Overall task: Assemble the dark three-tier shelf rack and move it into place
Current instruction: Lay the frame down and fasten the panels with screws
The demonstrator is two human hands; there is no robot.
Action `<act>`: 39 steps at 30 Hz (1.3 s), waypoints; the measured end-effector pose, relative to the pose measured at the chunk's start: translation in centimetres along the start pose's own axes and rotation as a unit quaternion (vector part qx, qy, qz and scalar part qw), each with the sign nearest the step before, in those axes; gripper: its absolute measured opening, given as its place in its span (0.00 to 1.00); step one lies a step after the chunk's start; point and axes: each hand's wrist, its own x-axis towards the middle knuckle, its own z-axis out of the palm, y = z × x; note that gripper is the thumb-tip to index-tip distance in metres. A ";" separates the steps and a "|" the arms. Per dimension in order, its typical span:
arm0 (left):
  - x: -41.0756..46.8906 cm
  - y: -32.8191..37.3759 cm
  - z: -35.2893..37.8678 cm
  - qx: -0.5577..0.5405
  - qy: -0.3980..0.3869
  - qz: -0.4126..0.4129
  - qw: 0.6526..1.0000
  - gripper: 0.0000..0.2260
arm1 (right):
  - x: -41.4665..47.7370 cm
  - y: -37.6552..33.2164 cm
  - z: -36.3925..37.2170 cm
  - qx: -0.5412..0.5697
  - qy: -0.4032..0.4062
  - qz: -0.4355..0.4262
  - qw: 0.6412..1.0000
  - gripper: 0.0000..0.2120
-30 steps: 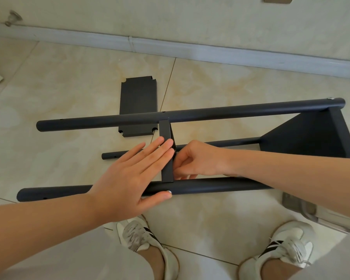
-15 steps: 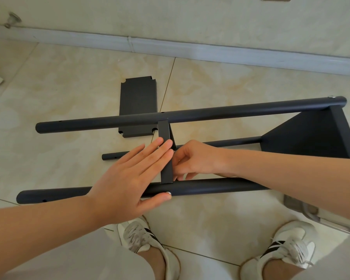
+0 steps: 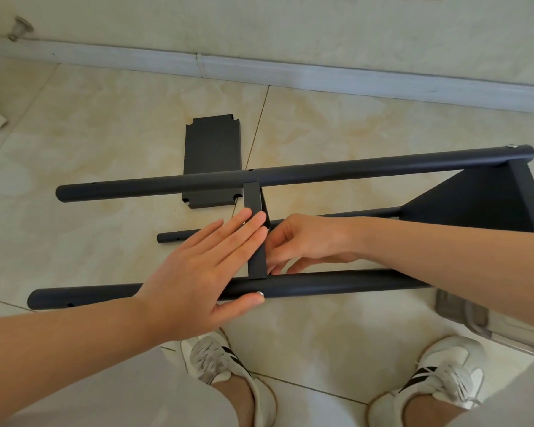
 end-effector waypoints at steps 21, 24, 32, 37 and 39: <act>-0.1 -0.2 0.4 -0.010 0.001 0.001 1.000 0.33 | 1.0 -0.5 -1.0 0.005 -0.086 0.059 0.995 0.08; -0.1 -0.2 0.4 -0.008 -0.001 0.000 1.000 0.33 | 1.0 -0.2 -1.2 0.011 -0.086 0.059 0.994 0.07; 0.0 -0.1 0.2 -0.009 0.000 -0.001 1.000 0.33 | 1.0 -0.8 -0.9 -0.021 -0.084 0.058 0.995 0.06; 0.0 0.0 0.1 -0.005 -0.002 -0.002 1.000 0.33 | 1.0 -1.0 -0.7 -0.032 -0.077 0.064 0.994 0.07; 0.0 0.0 0.1 -0.004 -0.005 -0.002 1.000 0.33 | 1.1 -0.9 -0.7 -0.031 -0.074 0.067 0.994 0.07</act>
